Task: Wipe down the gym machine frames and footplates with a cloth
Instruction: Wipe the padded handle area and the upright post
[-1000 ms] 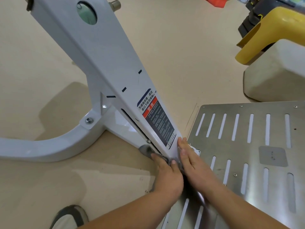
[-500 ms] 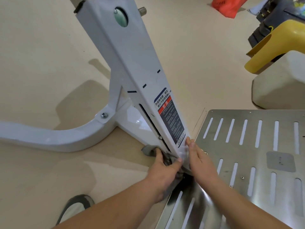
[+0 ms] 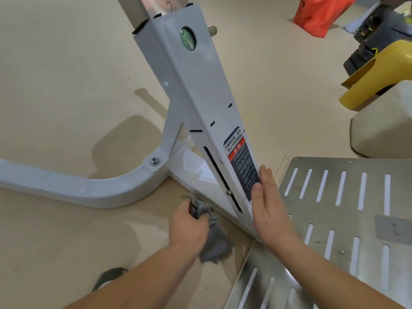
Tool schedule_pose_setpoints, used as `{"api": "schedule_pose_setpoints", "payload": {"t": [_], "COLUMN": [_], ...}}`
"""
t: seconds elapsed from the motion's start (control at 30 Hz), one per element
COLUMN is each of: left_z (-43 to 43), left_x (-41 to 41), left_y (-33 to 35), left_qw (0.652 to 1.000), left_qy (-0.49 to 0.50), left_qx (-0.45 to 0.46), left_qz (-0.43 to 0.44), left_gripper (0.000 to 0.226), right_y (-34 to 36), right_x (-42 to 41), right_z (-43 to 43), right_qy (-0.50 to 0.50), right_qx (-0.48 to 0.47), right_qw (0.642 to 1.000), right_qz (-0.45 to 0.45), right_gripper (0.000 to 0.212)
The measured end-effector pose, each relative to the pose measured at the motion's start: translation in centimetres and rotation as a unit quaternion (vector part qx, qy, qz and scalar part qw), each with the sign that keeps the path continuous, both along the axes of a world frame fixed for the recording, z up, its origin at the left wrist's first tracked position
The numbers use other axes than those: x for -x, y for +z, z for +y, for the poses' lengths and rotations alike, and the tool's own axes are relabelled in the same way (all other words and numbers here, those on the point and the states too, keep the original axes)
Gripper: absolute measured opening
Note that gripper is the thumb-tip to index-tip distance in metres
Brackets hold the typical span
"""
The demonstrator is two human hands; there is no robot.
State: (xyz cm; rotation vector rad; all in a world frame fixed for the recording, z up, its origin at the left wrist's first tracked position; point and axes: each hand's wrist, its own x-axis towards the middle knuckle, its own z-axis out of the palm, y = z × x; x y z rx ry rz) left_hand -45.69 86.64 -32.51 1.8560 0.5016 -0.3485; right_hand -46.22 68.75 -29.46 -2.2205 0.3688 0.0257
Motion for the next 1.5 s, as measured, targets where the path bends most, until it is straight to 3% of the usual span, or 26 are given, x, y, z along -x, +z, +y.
{"api": "schedule_pose_setpoints", "payload": {"t": [0.1, 0.17, 0.27, 0.33, 0.4, 0.47, 0.6, 0.77, 0.83, 0.97, 1.1, 1.37, 1.43, 1.5], "left_z": [2.0, 2.5, 3.0, 3.5, 3.7, 4.0, 4.9, 5.0, 4.5, 4.8, 4.9, 3.5, 2.8, 2.4], "left_x": [-3.0, -4.7, -7.4, -8.5, -8.4, -7.8, -7.8, -12.2, -12.1, -10.8, -10.9, -13.7, -12.2, -9.6], "left_y": [0.9, 1.4, 0.5, -1.7, -4.0, -5.2, -6.0, -6.6, -7.0, -8.9, -8.5, -8.0, -7.8, -8.5], "left_qw": [0.995, 0.987, 0.940, 0.886, 0.834, 0.826, 0.807, 0.746, 0.747, 0.764, 0.802, 0.777, 0.781, 0.760], "left_qy": [-0.019, -0.074, -0.217, -0.361, -0.465, -0.477, -0.483, -0.465, -0.455, -0.477, -0.461, -0.437, -0.429, -0.475], "left_qx": [-0.031, -0.005, -0.101, -0.182, -0.264, -0.285, -0.311, -0.442, -0.441, -0.324, -0.302, -0.394, -0.397, -0.368], "left_qz": [-0.093, -0.144, -0.243, -0.229, -0.135, -0.097, -0.136, -0.178, -0.201, -0.289, -0.230, -0.222, -0.223, -0.248], "left_gripper": [0.033, 0.025, 0.015, 0.037, 0.057, 0.061, 0.062, 0.069, 0.062, 0.049, 0.074, 0.071, 0.068, 0.064], "right_y": [0.3, 0.1, -0.3, -0.6, -0.9, -1.2, -2.1, -3.0, -3.1, -3.4, -3.7, -3.7, -3.6, -3.5], "right_x": [-2.9, -4.0, -4.2, -4.0, -3.8, -3.8, -3.7, -3.9, -3.9, -4.1, -4.1, -4.3, -4.2, -4.2], "right_z": [1.8, 2.4, 2.4, 2.9, 4.0, 4.5, 3.8, 4.3, 4.1, 3.9, 4.0, 4.1, 4.0, 3.9], "right_qy": [-0.030, -0.043, -0.060, -0.074, -0.102, -0.119, -0.114, -0.141, -0.139, -0.140, -0.140, -0.143, -0.139, -0.136], "right_qx": [-0.032, -0.028, 0.032, 0.036, -0.001, -0.022, 0.013, 0.035, 0.059, 0.080, 0.078, 0.071, 0.073, 0.072], "right_qw": [0.998, 0.998, 0.997, 0.995, 0.992, 0.990, 0.991, 0.984, 0.983, 0.979, 0.978, 0.978, 0.979, 0.982], "right_qz": [-0.039, -0.042, -0.048, -0.062, -0.068, -0.076, -0.073, -0.105, -0.106, -0.124, -0.134, -0.132, -0.126, -0.113], "right_gripper": [0.069, 0.072, 0.076, 0.075, 0.071, 0.070, 0.072, 0.071, 0.070, 0.072, 0.073, 0.071, 0.070, 0.071]}}
